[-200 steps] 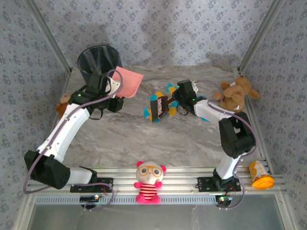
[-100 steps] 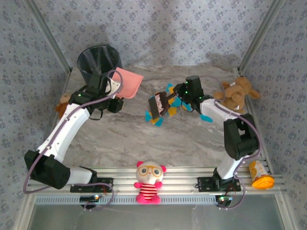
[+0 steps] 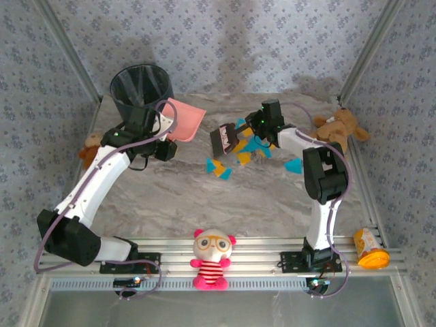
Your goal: Sweep away the paper scraps from the table
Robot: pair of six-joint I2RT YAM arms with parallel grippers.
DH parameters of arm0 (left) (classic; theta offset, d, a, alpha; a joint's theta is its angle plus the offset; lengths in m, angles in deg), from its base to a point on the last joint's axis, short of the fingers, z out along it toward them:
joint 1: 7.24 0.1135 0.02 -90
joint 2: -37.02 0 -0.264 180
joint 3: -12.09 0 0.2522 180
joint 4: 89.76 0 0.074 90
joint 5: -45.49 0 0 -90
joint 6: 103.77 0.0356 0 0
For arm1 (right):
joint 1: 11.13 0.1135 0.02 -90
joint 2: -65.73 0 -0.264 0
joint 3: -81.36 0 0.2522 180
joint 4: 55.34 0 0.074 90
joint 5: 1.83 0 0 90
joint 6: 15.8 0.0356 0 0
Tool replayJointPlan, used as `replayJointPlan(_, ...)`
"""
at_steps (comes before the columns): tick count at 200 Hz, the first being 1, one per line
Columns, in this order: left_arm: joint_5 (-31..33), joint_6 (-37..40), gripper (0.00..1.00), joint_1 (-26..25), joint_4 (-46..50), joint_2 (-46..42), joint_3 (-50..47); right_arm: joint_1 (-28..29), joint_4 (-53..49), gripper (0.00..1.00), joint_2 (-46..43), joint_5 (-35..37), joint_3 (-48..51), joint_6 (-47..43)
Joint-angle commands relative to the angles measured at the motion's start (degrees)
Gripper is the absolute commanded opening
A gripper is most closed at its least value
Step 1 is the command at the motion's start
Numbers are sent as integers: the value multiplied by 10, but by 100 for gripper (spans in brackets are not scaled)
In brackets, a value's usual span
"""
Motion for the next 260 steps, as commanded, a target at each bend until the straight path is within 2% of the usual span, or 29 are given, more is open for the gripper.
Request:
replayJointPlan(1,7,11,0,-3,10,5,15,-3,-33,0,3,22,-23,36)
replayJointPlan(76,10,14,0,-5,16,12,16,0,-58,0,-72,61,86,53)
replayJointPlan(168,27,35,0,-21,34,33,18,23,-79,0,-207,93,221,26)
replayJointPlan(200,22,70,0,-28,40,38,7,27,-80,0,-242,85,232,2)
replayJointPlan(260,-15,184,0,-28,76,22,-27,37,-34,0,-263,20,189,-123)
